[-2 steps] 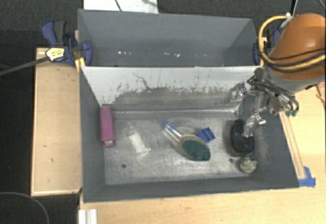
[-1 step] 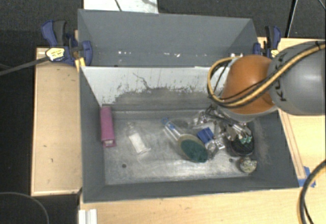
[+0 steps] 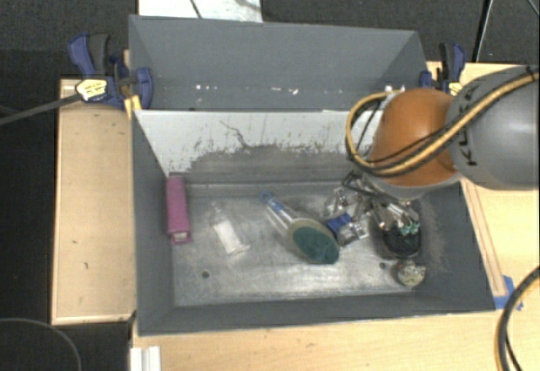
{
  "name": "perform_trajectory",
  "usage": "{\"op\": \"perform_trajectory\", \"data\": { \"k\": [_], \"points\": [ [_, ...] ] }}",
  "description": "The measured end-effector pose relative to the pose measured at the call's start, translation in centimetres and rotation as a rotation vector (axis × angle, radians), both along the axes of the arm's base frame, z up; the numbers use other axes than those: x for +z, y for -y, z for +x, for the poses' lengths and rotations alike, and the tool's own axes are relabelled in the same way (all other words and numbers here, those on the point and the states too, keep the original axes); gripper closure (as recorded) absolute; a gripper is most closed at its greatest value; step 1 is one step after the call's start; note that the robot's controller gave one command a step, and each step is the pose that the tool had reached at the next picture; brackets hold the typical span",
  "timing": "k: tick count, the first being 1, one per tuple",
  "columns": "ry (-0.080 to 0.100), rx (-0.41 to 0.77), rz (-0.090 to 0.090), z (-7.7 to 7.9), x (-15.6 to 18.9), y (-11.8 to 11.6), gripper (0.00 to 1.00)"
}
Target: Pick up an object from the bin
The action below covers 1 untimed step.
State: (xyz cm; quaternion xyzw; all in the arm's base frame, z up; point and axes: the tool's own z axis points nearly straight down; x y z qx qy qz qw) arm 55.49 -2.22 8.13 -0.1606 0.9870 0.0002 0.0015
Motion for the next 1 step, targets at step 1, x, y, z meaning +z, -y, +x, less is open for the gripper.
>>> {"op": "perform_trajectory", "data": {
  "k": [1],
  "points": [
    [0.009, 0.188, -0.001, 1.19, 13.36, -1.29, 1.00]
  ]
}}
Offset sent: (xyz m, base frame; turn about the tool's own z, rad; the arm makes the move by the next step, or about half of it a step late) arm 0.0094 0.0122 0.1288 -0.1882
